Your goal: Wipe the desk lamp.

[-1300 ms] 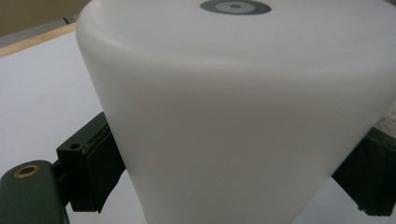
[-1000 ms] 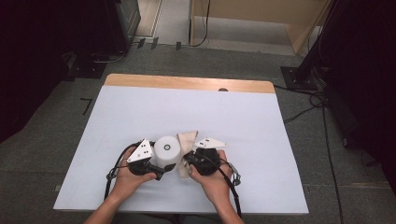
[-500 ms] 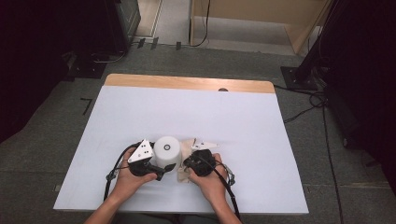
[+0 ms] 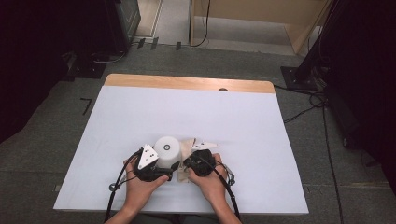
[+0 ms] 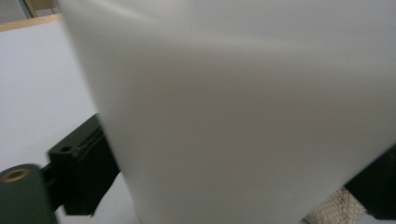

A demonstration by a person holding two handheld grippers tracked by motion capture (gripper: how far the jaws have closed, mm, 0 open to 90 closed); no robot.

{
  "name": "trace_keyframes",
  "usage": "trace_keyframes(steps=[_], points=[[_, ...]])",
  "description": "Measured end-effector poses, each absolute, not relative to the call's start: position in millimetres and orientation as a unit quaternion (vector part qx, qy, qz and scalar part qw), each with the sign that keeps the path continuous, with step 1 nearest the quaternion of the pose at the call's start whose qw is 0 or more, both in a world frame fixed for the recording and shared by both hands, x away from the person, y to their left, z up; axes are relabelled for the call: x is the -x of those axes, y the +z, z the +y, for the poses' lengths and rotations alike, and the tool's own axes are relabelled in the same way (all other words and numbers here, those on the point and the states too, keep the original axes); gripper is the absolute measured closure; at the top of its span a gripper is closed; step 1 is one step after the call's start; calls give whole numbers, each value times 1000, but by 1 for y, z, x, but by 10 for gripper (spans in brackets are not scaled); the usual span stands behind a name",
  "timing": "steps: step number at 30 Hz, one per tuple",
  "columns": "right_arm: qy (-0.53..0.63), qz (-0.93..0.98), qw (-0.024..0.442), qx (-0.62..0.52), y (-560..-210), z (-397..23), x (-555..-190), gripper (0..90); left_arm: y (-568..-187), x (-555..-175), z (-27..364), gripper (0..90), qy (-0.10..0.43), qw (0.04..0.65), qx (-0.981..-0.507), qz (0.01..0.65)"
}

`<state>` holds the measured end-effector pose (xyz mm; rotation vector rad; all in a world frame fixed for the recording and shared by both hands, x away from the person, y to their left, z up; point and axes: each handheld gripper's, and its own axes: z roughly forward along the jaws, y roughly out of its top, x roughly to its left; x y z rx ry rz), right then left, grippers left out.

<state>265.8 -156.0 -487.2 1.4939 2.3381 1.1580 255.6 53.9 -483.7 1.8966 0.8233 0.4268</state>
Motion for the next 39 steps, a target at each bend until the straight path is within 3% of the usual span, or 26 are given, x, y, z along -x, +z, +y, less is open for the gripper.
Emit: trace_keyframes(steps=[7, 13, 22, 33, 39], points=[[398, 771, 61, -493, -479, -160, -268, 813, -483, -267, 65, 73, 147, 504, -799, 292], [433, 758, 84, -480, -442, -172, -260, 812, -482, -276, 72, 78, 131, 507, -822, 225], [475, 751, 106, -445, -397, -174, -239, 811, -487, -281, 74, 79, 115, 527, -820, 194], [441, 761, 97, -466, -430, -163, -250, 814, -487, -281, 73, 79, 113, 527, -820, 193], [399, 771, 56, -493, -471, -160, -265, 814, -487, -281, 73, 79, 114, 525, -821, 193]])
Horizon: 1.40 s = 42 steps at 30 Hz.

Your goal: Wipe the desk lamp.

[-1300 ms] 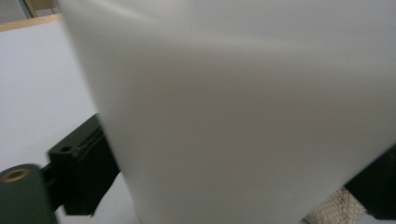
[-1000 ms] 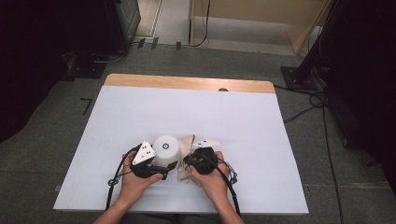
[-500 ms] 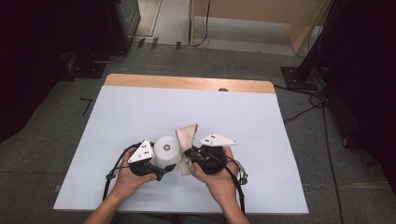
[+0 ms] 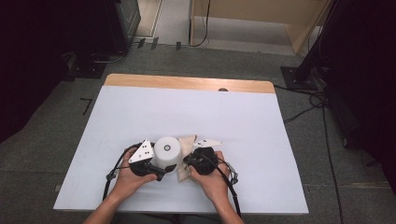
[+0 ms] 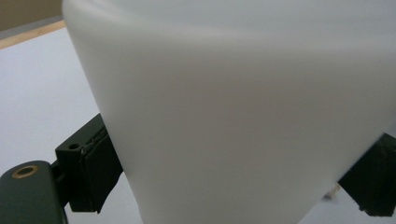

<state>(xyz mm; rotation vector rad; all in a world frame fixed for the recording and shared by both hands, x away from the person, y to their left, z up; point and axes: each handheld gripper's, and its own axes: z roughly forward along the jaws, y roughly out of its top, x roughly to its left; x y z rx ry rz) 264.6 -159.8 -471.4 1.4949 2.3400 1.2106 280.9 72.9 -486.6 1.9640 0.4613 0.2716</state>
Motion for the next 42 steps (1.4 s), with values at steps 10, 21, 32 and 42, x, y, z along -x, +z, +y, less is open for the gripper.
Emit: trace_keyframes(steps=[10, 21, 32, 42], points=[[386, 773, 40, -501, -488, -160, -270, 812, -484, -275, 73, 74, 120, 514, -820, 222], [385, 774, 46, -501, -488, -158, -269, 811, -479, -253, 51, 33, 176, 480, -788, 344], [386, 774, 46, -500, -487, -158, -269, 809, -480, -258, 55, 74, 171, 479, -796, 329], [422, 765, 60, -483, -452, -164, -260, 815, -479, -278, 73, 79, 126, 489, -832, 229]])
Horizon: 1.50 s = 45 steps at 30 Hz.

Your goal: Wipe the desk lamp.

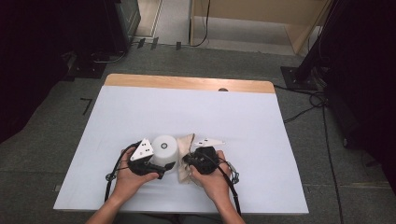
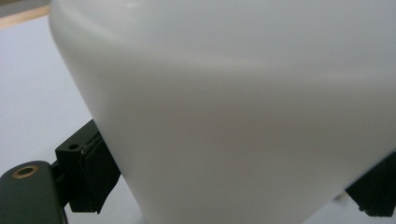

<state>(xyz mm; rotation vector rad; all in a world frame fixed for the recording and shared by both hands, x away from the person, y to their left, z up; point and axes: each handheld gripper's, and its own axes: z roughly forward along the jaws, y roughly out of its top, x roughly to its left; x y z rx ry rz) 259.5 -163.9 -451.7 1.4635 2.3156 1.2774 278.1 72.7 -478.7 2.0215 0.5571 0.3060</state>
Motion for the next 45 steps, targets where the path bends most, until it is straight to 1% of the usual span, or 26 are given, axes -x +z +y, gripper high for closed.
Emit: trace_keyframes(steps=[3, 7, 12, 18, 23, 30, 33, 37, 42, 44, 45], points=[[440, 761, 70, -472, -434, -166, -253, 823, -481, -282, 73, 79, 111, 501, -836, 194], [458, 756, 89, -459, -413, -170, -245, 824, -485, -285, 72, 80, 97, 520, -831, 173], [461, 754, 90, -459, -410, -171, -244, 824, -485, -285, 72, 80, 94, 522, -831, 168], [450, 757, 88, -466, -420, -167, -247, 824, -485, -286, 72, 80, 95, 520, -832, 168], [429, 764, 85, -474, -438, -162, -251, 825, -485, -286, 72, 80, 93, 520, -832, 168], [378, 780, 59, -495, -479, -157, -262, 825, -486, -287, 73, 79, 92, 522, -832, 165], [378, 778, 49, -499, -485, -158, -265, 825, -486, -287, 73, 79, 92, 522, -832, 165], [378, 779, 47, -497, -485, -158, -266, 825, -483, -282, 72, 77, 104, 509, -834, 186], [378, 779, 46, -498, -486, -158, -266, 822, -483, -268, 70, 66, 142, 504, -813, 254], [379, 779, 45, -498, -486, -158, -266, 821, -482, -263, 67, 17, 147, 505, -805, 273], [379, 779, 44, -498, -486, -158, -266, 822, -481, -260, 66, 11, 152, 508, -799, 285]])
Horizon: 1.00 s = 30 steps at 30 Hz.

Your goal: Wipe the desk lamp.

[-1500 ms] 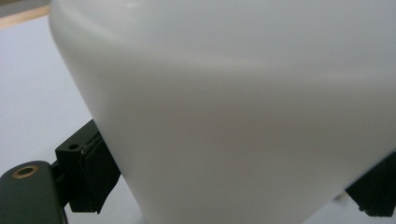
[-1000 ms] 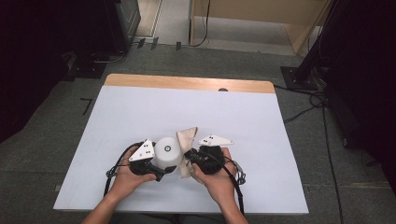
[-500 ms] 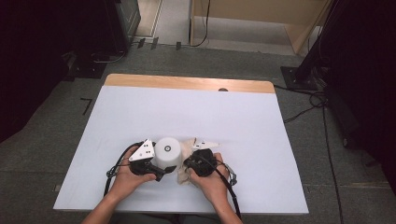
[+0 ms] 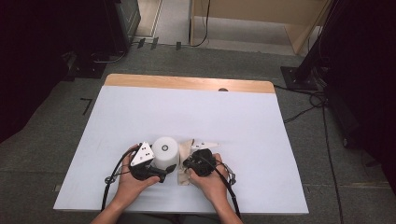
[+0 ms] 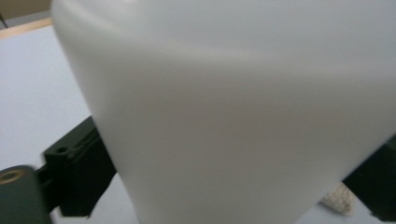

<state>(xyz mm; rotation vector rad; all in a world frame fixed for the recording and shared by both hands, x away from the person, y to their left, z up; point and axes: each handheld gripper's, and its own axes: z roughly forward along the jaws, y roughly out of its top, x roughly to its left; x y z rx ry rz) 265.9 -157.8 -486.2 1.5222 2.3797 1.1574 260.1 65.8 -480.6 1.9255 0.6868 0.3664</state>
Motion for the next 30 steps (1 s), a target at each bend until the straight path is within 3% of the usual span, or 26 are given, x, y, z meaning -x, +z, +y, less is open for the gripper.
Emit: trace_keyframes(steps=[8, 14, 16, 23, 30], points=[[377, 780, 45, -498, -486, -157, -266, 820, -477, -243, 59, 0, 199, 491, -766, 364], [377, 781, 49, -496, -487, -156, -266, 820, -483, -240, 44, 0, 222, 468, -768, 375], [377, 781, 50, -495, -487, -156, -266, 820, -483, -241, 46, 38, 229, 464, -769, 375], [377, 780, 49, -497, -486, -157, -266, 820, -483, -250, 52, 80, 210, 473, -785, 341], [391, 773, 58, -496, -476, -162, -265, 820, -481, -266, 62, 81, 168, 497, -812, 254]])
